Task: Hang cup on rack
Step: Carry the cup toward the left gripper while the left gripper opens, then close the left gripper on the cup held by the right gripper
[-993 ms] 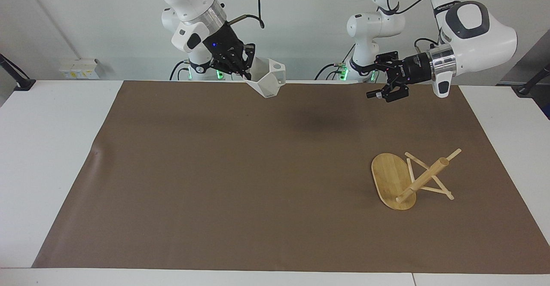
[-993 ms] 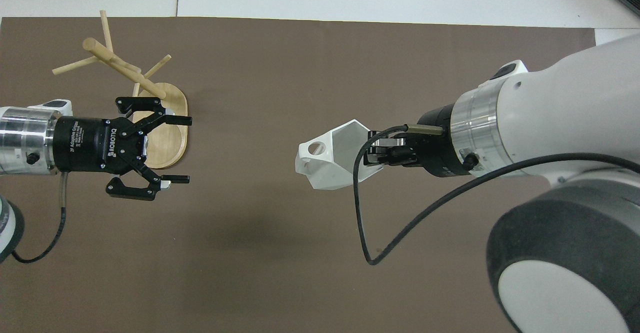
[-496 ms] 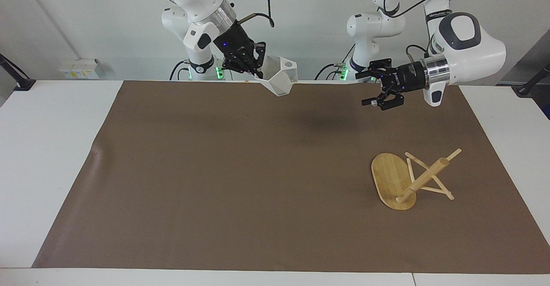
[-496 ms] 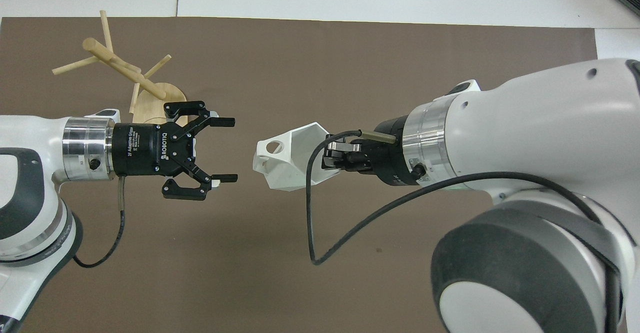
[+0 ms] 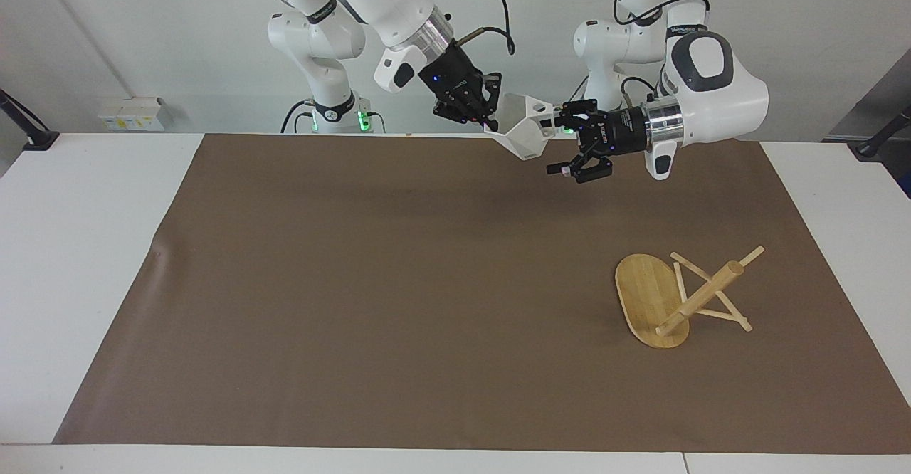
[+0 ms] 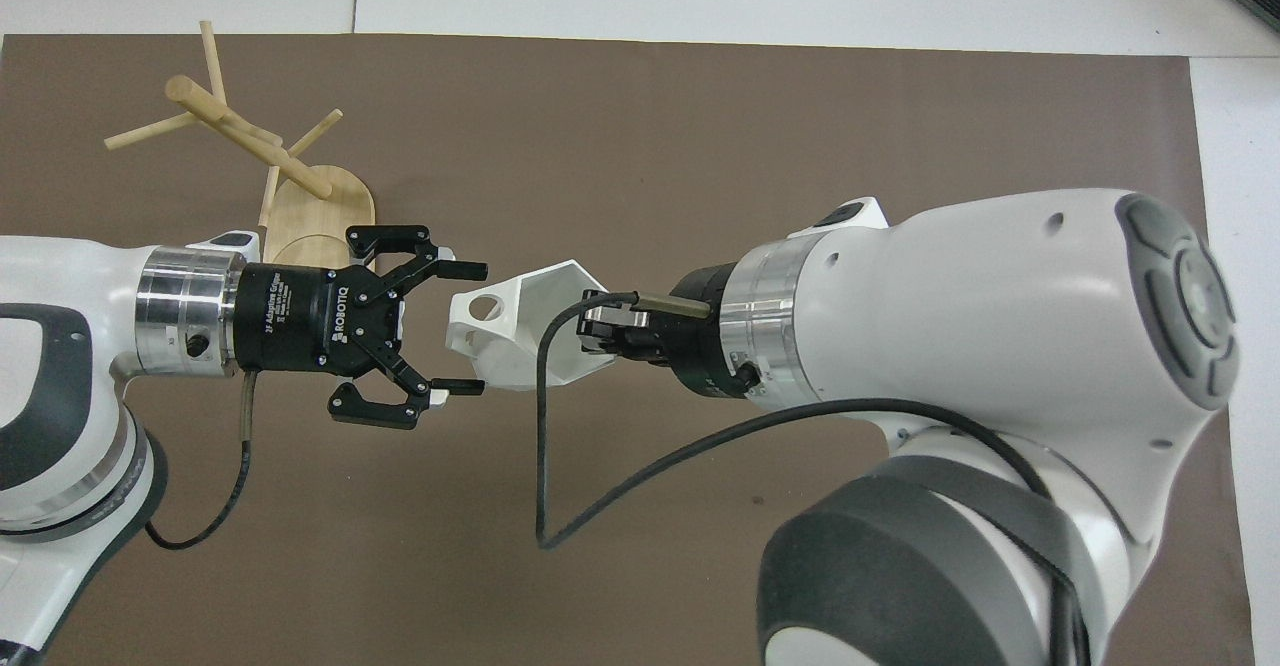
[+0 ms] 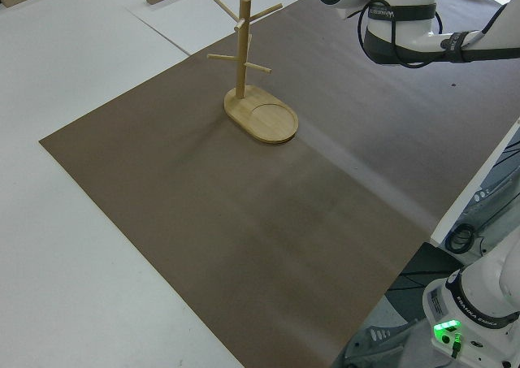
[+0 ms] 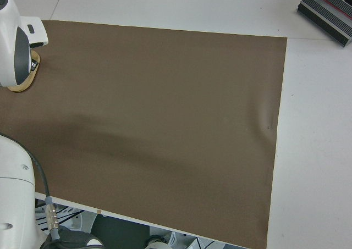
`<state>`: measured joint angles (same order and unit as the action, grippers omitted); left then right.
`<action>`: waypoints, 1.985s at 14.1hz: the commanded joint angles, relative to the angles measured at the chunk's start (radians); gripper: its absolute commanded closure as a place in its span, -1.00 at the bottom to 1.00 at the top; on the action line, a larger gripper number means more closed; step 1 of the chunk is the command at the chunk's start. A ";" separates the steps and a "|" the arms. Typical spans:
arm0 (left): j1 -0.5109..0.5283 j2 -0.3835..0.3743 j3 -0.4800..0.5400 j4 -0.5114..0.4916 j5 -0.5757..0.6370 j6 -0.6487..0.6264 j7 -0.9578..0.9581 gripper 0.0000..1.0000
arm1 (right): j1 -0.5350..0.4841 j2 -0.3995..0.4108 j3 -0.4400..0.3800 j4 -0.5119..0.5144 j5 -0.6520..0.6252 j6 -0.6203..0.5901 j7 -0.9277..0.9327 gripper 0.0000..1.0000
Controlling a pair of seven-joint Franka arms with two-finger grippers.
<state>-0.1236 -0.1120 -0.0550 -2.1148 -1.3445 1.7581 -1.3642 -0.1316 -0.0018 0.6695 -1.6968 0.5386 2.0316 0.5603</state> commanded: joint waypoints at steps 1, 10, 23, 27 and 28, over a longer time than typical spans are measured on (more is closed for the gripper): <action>-0.001 -0.043 0.015 -0.047 -0.015 -0.045 0.004 -1.00 | -0.002 -0.012 0.012 -0.023 0.030 0.032 0.012 1.00; -0.004 -0.071 0.017 -0.099 0.004 -0.043 0.020 -1.00 | 0.000 -0.012 0.013 -0.029 0.030 0.033 0.012 1.00; -0.034 -0.074 0.012 -0.105 0.004 0.014 0.022 -0.25 | 0.000 -0.012 0.015 -0.029 0.030 0.032 0.013 1.00; -0.033 -0.075 0.015 -0.100 0.004 0.006 0.020 1.00 | 0.000 -0.012 0.013 -0.029 0.030 0.030 0.013 1.00; -0.030 -0.083 0.017 -0.100 0.005 -0.005 0.017 1.00 | 0.000 -0.012 0.013 -0.029 0.030 0.029 0.013 1.00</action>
<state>-0.1486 -0.1530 -0.0490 -2.1876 -1.3410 1.7755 -1.3447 -0.1228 -0.0025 0.6763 -1.7106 0.5418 2.0384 0.5616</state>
